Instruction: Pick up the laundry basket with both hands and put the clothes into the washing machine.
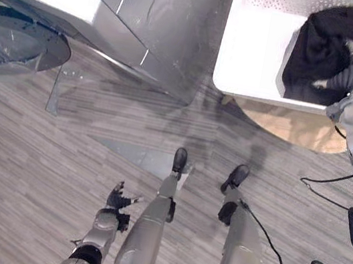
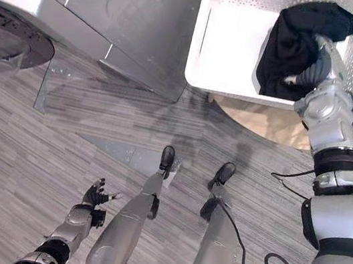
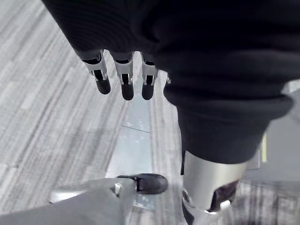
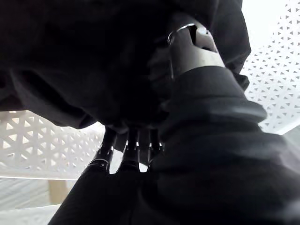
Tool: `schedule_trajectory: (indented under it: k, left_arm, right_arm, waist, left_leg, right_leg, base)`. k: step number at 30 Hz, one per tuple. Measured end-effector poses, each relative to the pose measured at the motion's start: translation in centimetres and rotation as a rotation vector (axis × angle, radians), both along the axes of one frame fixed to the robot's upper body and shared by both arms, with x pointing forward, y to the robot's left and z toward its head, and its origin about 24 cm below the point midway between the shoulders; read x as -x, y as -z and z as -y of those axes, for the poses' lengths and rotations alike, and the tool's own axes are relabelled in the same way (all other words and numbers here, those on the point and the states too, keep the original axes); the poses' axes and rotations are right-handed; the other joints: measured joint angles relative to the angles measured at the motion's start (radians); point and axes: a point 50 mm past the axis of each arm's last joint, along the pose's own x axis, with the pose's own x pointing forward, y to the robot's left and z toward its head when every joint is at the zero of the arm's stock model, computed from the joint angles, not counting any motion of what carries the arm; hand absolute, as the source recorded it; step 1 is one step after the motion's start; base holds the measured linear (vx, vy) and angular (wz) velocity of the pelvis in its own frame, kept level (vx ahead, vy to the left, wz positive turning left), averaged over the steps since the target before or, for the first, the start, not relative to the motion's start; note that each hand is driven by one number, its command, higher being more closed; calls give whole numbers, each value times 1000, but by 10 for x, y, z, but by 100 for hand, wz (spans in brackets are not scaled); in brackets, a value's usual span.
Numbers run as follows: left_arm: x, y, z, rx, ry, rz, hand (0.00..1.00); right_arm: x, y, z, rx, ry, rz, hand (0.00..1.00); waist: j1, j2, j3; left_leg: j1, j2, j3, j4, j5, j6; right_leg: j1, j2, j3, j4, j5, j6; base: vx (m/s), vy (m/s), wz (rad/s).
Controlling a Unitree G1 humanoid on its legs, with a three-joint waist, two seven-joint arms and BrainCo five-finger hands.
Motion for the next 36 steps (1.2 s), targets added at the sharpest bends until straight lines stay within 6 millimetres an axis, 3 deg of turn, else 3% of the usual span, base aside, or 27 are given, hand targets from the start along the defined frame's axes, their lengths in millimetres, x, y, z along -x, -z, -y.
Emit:
schedule_trajectory:
  k: [3, 9, 14, 20, 23, 27, 36]
  left_arm:
    - [-4, -3, 5, 23, -3, 18, 0]
    - [-5, -4, 9, 56, -17, 27, 0]
    - [-5, -4, 9, 58, -17, 26, 0]
    - [0, -2, -1, 27, -25, -1, 0]
    - [10, 5, -9, 11, -37, -38, 0]
    - [27, 17, -15, 0, -50, -115, 0]
    - [94, 46, -34, -32, -63, -324, 0]
  right_arm:
    - [0, -7, -7, -41, -45, 34, 100]
    - [-1, 14, -16, -190, -110, 19, 100]
    - [2, 66, -37, -296, -176, -69, 100]
    - [16, 80, -58, -465, -270, 2, 100]
    - [25, 81, -61, -575, -298, 80, 100]
    - [37, 99, -59, -765, -286, 127, 100]
    - [75, 156, -76, -1042, -359, 69, 100]
  waist:
    - [-8, -6, 1]
    - [-7, -24, -5]
    - [-15, -33, -7]
    - [-17, -60, -12]
    - [-22, -88, -40]
    - [-26, -110, -65]
    - [-45, -106, -221]
  left_leg:
    - [-21, 2, 6, 0, 5, -2]
    - [-5, 7, 13, 5, 16, 1]
    - [66, 11, 16, 3, 14, 1]
    - [153, 26, 28, -14, 14, 2]
    - [185, 27, 29, -23, 14, 3]
    - [257, 40, 23, -23, -1, 4]
    - [393, 44, 25, -18, -58, 0]
  right_leg:
    - [-29, -21, -16, 55, -34, -6]
    - [-24, -30, -20, 103, -66, -9]
    - [51, -23, -17, 91, -73, 0]
    - [138, 6, -3, 48, -72, 2]
    - [169, 22, 4, 27, -74, 10]
    - [259, 45, 2, -18, -67, 18]
    - [449, 80, 3, -142, -45, 51]
  base:
    - [9, -59, 26]
    - [56, -60, 10]
    - [55, -37, 0]
    - [-2, -32, -9]
    - [-2, -31, -11]
    - [30, -25, -5]
    - [88, 0, -2]
